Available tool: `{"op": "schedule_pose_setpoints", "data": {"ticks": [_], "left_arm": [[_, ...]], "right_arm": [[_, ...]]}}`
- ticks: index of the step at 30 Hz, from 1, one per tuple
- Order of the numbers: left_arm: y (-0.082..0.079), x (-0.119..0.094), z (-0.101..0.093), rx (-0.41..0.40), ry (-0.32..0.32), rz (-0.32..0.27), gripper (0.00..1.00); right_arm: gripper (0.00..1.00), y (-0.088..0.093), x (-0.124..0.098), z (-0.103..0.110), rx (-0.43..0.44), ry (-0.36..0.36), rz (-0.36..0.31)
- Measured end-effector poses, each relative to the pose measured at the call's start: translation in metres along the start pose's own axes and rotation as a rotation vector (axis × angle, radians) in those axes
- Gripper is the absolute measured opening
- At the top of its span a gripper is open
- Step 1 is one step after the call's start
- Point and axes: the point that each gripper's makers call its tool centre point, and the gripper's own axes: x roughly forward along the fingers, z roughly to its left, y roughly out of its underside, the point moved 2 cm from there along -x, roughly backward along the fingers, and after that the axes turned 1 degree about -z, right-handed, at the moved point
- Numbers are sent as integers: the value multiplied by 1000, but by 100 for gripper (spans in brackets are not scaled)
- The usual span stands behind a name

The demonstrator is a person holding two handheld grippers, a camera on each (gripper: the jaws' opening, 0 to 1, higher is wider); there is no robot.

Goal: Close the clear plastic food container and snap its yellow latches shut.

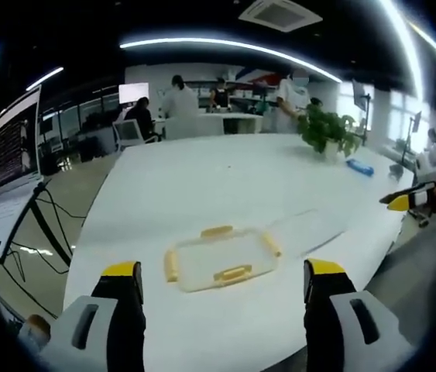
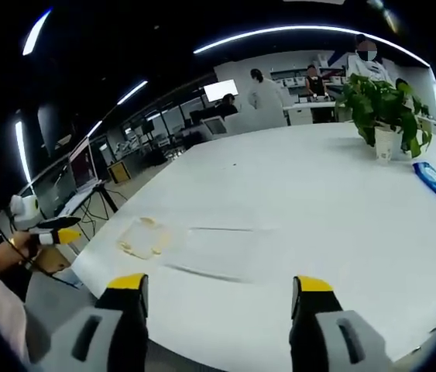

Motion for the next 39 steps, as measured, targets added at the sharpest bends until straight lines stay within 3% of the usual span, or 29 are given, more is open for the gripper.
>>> {"op": "schedule_pose_setpoints", "data": {"ticks": [14, 18, 30, 39], "left_arm": [[0, -1, 2, -2, -7, -2, 87], [-7, -3, 6, -20, -33, -57, 94], [1, -5, 7, -4, -29, 16, 87], [4, -5, 5, -4, -27, 33, 86]], "right_arm": [[77, -4, -2, -3, -2, 13, -13], [80, -7, -2, -3, -18, 15, -16], [79, -9, 0, 1, -42, 8, -5], [79, -10, -1, -3, -31, 15, -5]]}}
